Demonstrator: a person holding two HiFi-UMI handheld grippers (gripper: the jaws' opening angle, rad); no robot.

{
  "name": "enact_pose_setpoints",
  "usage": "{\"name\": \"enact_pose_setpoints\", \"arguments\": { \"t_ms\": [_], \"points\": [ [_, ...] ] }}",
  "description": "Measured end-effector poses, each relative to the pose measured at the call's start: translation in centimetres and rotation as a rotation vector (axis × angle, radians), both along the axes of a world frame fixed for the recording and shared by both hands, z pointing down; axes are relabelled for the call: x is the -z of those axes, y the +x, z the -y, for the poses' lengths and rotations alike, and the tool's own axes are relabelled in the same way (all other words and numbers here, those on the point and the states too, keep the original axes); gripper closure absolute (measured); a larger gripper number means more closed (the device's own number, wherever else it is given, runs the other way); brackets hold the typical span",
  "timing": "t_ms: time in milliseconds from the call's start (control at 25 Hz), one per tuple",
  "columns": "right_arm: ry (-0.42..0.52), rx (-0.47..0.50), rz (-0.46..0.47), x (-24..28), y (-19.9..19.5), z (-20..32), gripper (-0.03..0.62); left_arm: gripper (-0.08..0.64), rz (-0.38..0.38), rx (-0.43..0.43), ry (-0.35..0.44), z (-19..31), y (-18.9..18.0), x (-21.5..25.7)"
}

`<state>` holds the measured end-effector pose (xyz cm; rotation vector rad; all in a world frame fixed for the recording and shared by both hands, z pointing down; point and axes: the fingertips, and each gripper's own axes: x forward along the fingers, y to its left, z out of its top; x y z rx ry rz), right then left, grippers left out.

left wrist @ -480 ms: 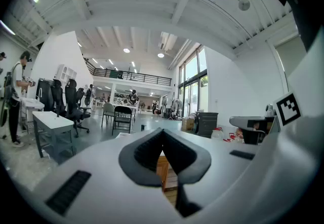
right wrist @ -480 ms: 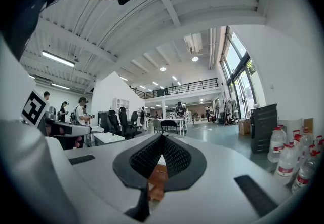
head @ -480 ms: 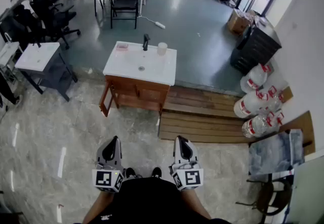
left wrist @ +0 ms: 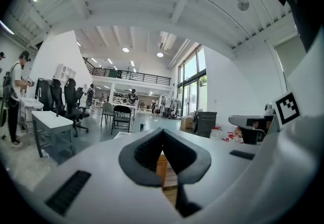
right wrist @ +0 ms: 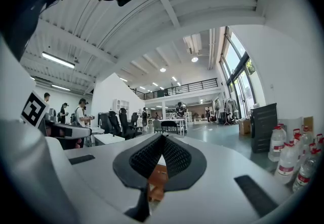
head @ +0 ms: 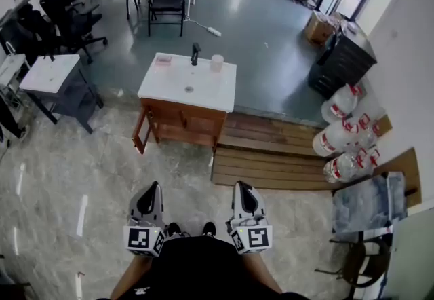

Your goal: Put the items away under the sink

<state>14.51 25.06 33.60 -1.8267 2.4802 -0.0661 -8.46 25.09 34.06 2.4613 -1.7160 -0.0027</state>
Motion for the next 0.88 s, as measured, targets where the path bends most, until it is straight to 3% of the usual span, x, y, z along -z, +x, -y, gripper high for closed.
{"name": "enact_pose_setpoints", "arguments": {
  "t_ms": [400,480,880],
  "points": [
    [0.028,0.001,-0.004,0.7,0.0,-0.6,0.574,0.554,0.006,-0.011,0.008,-0.4,0.3,0.4],
    [0.032,0.001,-0.007,0.7,-0.1,-0.6,0.514,0.554,0.004,-0.013,0.007,-0.4,0.3,0.3],
    [0.041,0.028,0.014,1.1,-0.8,-0.9,0.338,0.554,0.003,-0.020,-0.005,-0.7,-0.1,0.0]
  ]
}}
